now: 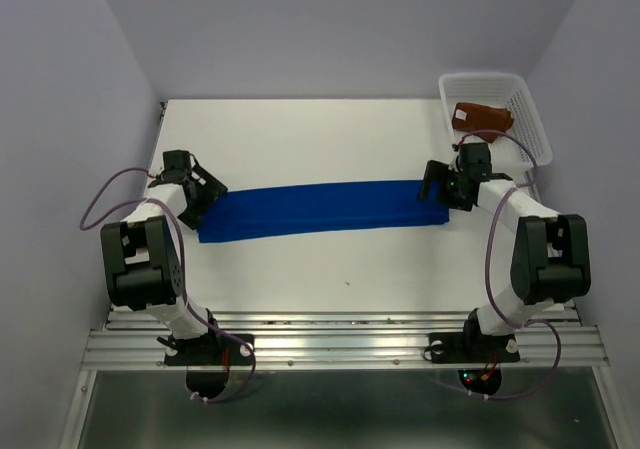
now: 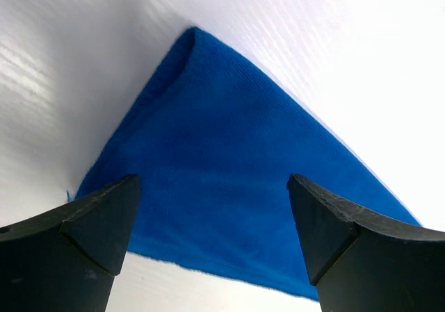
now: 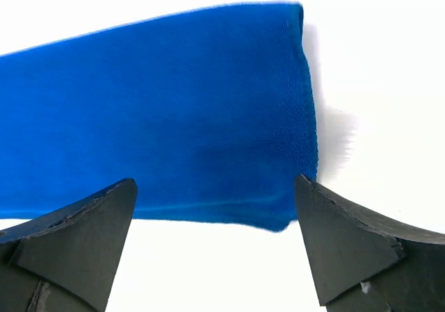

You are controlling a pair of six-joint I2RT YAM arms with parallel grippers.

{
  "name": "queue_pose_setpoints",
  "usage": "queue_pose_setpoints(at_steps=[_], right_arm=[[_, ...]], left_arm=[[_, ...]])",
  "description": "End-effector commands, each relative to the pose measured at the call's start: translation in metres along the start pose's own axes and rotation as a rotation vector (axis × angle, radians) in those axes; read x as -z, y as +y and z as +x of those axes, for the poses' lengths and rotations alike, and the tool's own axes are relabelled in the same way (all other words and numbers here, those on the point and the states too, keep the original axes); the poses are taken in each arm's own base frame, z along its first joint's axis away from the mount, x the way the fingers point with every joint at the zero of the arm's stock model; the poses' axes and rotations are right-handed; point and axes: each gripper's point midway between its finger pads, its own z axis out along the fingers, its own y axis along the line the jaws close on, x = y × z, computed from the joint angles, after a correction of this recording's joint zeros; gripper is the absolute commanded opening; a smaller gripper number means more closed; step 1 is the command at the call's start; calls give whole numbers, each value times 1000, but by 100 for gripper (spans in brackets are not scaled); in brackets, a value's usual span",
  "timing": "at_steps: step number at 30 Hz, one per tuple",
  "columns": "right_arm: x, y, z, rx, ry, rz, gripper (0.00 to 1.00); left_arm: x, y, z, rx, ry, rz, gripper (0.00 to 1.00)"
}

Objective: Roll the towels
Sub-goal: Fold the towel

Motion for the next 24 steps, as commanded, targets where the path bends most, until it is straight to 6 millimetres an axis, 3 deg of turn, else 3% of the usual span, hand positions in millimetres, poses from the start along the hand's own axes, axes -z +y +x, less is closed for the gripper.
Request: queue_pose_setpoints(at_steps=[1, 8, 10, 16, 20, 22, 24], right_arm=[[33, 13, -41, 28, -162, -32, 100], [39, -21, -39, -32, -184, 162, 100], [34, -31, -39, -38, -171, 219, 100], [15, -36, -44, -12, -144, 238, 100], [-4, -43, -36, -12, -103, 258, 99], [-11, -45, -29, -1, -81, 267, 98], [-20, -48, -20, 3, -55, 289, 97]], left_arm=[[41, -19, -10, -31, -73, 101, 99], [50, 18, -30, 37, -172, -106, 99], [47, 25, -35, 62, -184, -135, 99], [32, 31, -46, 71, -192, -141, 99], [10, 37, -35, 62, -135, -153, 99], [3, 36, -32, 59, -123, -142, 95], [-4, 39, -26, 50, -99, -144, 78]])
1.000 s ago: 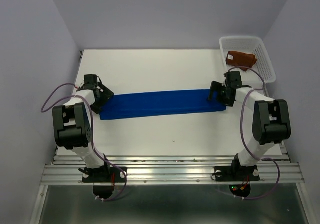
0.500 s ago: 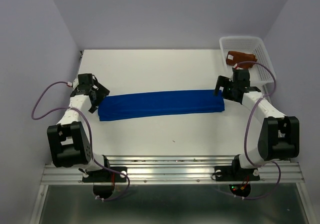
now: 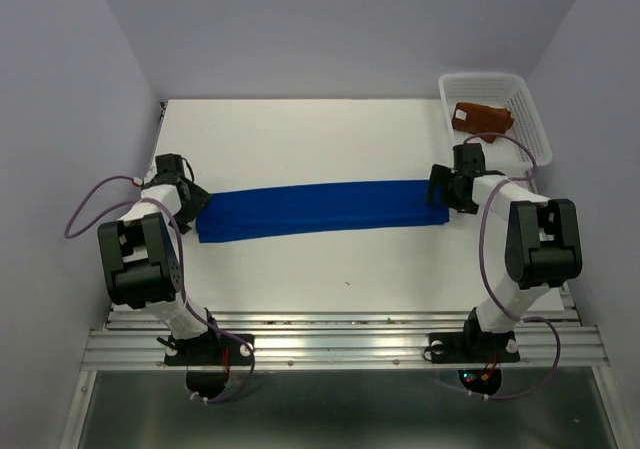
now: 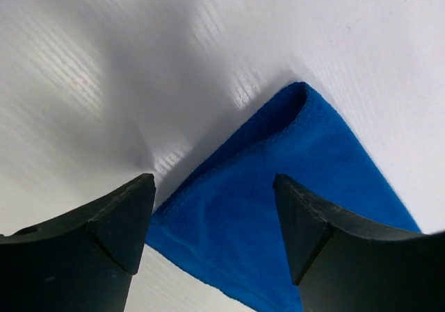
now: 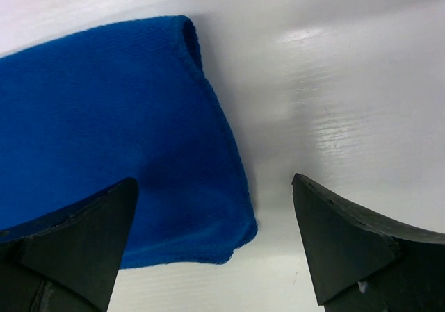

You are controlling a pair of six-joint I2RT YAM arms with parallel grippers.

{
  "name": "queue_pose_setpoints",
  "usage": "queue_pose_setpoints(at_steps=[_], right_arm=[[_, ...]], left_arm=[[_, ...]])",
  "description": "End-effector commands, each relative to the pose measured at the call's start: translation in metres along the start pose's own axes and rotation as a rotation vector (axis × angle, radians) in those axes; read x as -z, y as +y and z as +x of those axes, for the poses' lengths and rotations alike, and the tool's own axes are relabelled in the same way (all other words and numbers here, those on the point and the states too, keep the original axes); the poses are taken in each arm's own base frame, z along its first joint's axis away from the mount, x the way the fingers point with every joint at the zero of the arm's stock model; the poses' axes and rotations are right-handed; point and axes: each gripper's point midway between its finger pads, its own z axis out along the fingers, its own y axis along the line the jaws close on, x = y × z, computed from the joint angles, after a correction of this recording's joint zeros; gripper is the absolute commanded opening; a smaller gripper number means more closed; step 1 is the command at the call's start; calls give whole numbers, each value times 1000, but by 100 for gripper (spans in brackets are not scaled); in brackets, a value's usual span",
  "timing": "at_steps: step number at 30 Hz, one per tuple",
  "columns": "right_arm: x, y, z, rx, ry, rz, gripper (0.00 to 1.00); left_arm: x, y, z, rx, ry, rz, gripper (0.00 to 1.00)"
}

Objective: Roll the towels
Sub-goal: Fold the towel

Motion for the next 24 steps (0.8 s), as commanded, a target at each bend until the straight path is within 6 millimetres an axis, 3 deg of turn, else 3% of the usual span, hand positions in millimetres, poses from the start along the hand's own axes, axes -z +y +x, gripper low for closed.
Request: queue_pose_setpoints(at_steps=[1, 4, 5, 7, 8, 11, 12, 14, 18, 24], right_arm=[[-11, 4, -7, 25, -26, 30, 97], [-18, 6, -2, 21, -20, 39, 96], [-21, 8, 3, 29, -10, 42, 95], [-22, 10, 6, 29, -9, 44, 90], [-23, 14, 9, 37, -5, 40, 81], [-23, 20, 15, 48, -1, 29, 67], [-23, 21, 17, 40, -3, 24, 53], [-22, 21, 17, 27, -8, 24, 34], [-17, 17, 10, 14, -36, 51, 23], [14, 6, -36, 55, -161, 129, 3]], left_arm=[[-9, -3, 2, -19, 6, 23, 64], [-15, -3, 8, -35, 23, 37, 44], [-17, 0, 12, -38, 34, 31, 34], [-23, 3, 19, -47, 62, 21, 19], [-26, 5, 23, -51, 75, 13, 12], [-30, 10, 28, -57, 84, 3, 6], [-30, 10, 30, -58, 85, 6, 4], [-31, 10, 34, -67, 99, 20, 0], [-31, 9, 39, -80, 107, 30, 0], [-27, -1, 52, -112, 111, 69, 0]])
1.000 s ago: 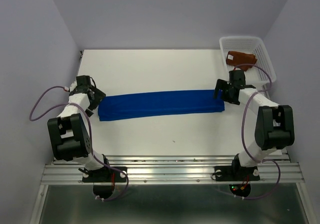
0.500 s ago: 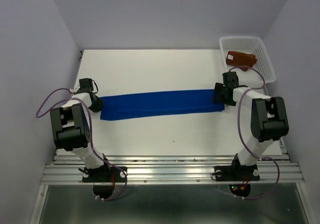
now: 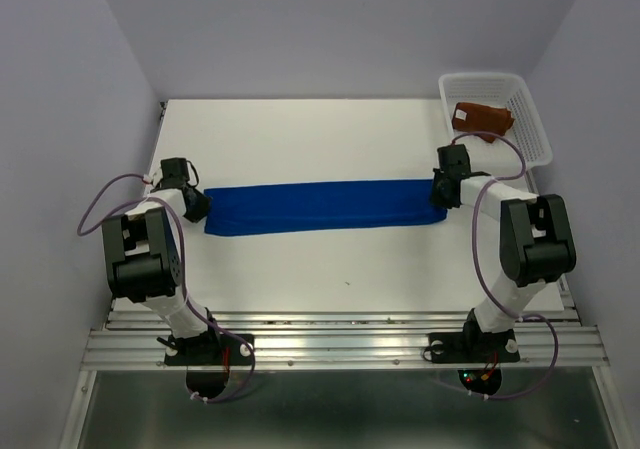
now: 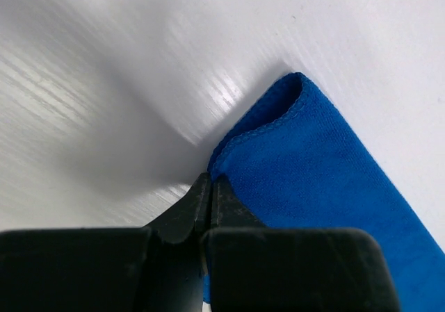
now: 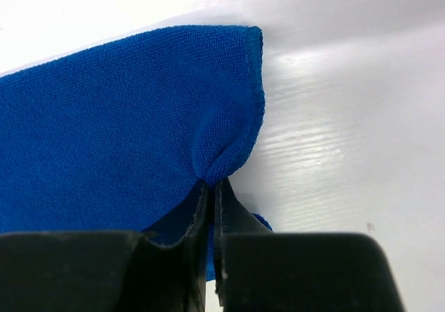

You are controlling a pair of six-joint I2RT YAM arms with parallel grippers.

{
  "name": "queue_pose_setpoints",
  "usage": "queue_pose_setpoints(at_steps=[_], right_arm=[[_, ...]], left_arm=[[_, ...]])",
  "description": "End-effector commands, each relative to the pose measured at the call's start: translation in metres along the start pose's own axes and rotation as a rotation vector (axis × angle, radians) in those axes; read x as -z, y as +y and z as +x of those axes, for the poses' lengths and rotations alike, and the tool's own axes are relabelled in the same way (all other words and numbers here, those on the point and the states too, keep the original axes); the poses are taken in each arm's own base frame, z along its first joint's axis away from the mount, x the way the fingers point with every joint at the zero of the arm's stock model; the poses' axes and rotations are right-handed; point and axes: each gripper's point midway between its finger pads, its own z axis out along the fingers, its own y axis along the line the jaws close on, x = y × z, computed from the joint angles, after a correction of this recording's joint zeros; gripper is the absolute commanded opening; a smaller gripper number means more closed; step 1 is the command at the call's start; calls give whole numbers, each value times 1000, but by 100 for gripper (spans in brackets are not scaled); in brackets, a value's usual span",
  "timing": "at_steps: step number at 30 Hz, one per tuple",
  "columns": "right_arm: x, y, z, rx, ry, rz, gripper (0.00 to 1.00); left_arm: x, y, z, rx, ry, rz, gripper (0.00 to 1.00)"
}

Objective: Roll the towels
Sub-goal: Fold the towel

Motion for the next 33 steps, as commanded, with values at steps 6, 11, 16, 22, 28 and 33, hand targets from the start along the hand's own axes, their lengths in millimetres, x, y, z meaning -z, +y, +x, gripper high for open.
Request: queue_pose_setpoints(at_steps=[6, 11, 16, 22, 28, 33], right_arm=[[56, -16, -73, 120, -192, 73, 1], [83, 2, -91, 164, -238, -23, 1], [116, 48, -96, 247, -271, -109, 1], [147, 100, -95, 294, -276, -183, 1], [172, 163, -82, 311, -267, -291, 1], [187, 220, -68, 337, -261, -383, 1]], left_arm=[[-2, 8, 62, -82, 144, -13, 0], [0, -12, 80, -124, 165, 22, 0], [3, -20, 83, -135, 165, 36, 0], [8, -18, 83, -137, 159, 43, 0], [11, -19, 83, -147, 153, 56, 0], [14, -21, 75, -165, 135, 49, 0]])
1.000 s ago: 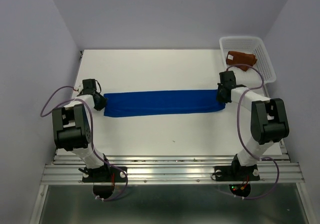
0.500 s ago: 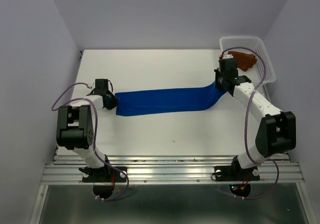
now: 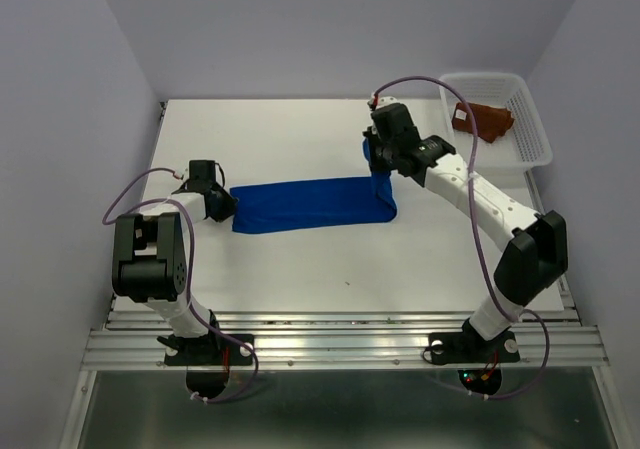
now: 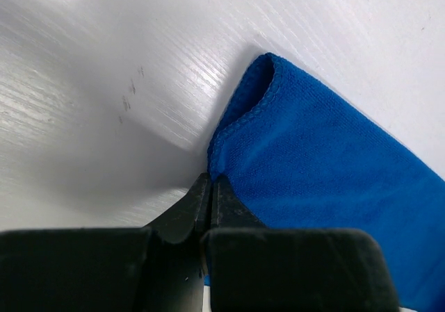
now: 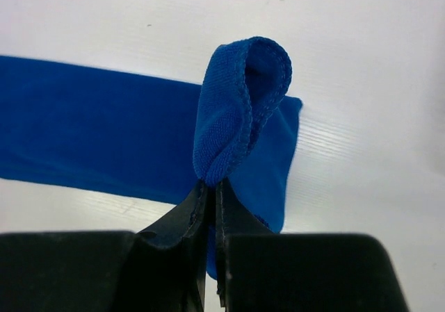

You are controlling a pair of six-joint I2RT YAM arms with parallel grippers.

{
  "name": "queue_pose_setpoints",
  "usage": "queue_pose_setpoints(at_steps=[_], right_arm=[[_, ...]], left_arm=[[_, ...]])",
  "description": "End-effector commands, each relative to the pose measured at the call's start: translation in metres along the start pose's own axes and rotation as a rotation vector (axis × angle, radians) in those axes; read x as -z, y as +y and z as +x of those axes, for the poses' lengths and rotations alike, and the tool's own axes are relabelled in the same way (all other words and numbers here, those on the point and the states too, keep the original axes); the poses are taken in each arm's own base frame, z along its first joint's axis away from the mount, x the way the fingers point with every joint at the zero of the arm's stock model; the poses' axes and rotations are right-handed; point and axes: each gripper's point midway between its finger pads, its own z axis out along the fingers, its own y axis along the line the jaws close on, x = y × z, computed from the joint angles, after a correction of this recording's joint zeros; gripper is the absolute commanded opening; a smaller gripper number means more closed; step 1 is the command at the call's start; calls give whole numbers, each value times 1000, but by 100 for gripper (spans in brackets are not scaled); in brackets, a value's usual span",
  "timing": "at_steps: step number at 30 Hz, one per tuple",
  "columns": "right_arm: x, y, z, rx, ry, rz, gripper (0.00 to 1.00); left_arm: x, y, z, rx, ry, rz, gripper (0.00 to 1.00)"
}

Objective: Roll the towels
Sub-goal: Fold the towel

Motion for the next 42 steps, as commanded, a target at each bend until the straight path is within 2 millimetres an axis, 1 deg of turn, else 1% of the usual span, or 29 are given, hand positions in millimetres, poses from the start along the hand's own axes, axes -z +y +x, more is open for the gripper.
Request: queue_pose_setpoints(at_steps=[1, 2, 4, 5, 7, 9, 10, 11, 12, 13, 15, 16, 17, 18, 20, 21, 23, 24, 26, 28, 29, 30, 31, 33, 34, 38, 40, 41, 42], right_arm=[[-1, 37, -9, -19, -6, -43, 1], [3, 53, -16, -27, -22, -72, 1], [-5, 71, -13, -31, -8, -99, 1], [-2, 85, -19, -50, -21, -127, 1], [-8, 102, -16, -62, -10, -147, 1], [-7, 121, -20, -62, -22, -185, 1], [-10, 125, -21, -80, -23, -191, 1], [-14, 135, -16, -74, -13, -207, 1], [-12, 147, -20, -76, -24, -235, 1], [-14, 150, -21, -94, -21, -240, 1], [-15, 169, -20, -89, -23, -268, 1], [-17, 171, -21, -96, -24, -268, 1], [-15, 179, -20, -95, -24, -283, 1], [-21, 182, -18, -94, -16, -283, 1], [-18, 194, -18, -106, -20, -300, 1], [-21, 197, -19, -114, -23, -302, 1], [-19, 207, -20, -132, -35, -312, 1], [-24, 209, -19, -132, -36, -311, 1], [-21, 221, -20, -125, -39, -328, 1], [-28, 224, -17, -121, -33, -326, 1], [-27, 231, -15, -113, -31, -334, 1], [-27, 232, -19, -119, -42, -334, 1], [-27, 238, -16, -114, -39, -337, 1], [-29, 240, -19, -117, -49, -341, 1], [-26, 247, -20, -115, -55, -352, 1], [-37, 248, -16, -125, -51, -327, 1], [-44, 255, -10, -119, -46, -329, 2], [-46, 256, -12, -127, -53, -329, 2], [-45, 263, -11, -128, -61, -339, 2]], left_arm=[[7, 27, 21, -37, 72, -99, 0], [8, 25, 20, -38, 69, -95, 0], [10, 25, 18, -39, 61, -93, 0], [10, 24, 16, -40, 58, -92, 0], [11, 23, 16, -45, 55, -88, 0], [12, 22, 14, -46, 53, -85, 0], [12, 22, 15, -46, 54, -86, 0], [12, 23, 15, -48, 53, -88, 0], [12, 22, 14, -49, 52, -87, 0], [12, 22, 14, -51, 52, -86, 0], [12, 23, 15, -51, 54, -88, 0], [11, 23, 16, -52, 55, -88, 0], [11, 23, 16, -51, 56, -87, 0], [12, 23, 15, -54, 55, -84, 0], [11, 23, 15, -52, 54, -85, 0], [12, 22, 15, -52, 53, -83, 0], [12, 22, 15, -54, 52, -82, 0], [12, 21, 15, -53, 52, -78, 0], [12, 22, 15, -54, 53, -79, 0], [12, 21, 14, -54, 52, -78, 0], [12, 21, 14, -54, 52, -78, 0], [12, 21, 14, -54, 51, -79, 0], [12, 21, 14, -54, 52, -78, 0], [12, 22, 15, -54, 53, -79, 0], [13, 22, 15, -54, 51, -79, 0], [13, 21, 15, -54, 54, -75, 0], [13, 20, 16, -55, 56, -72, 0], [13, 21, 15, -54, 53, -74, 0], [13, 20, 14, -52, 50, -74, 0]])
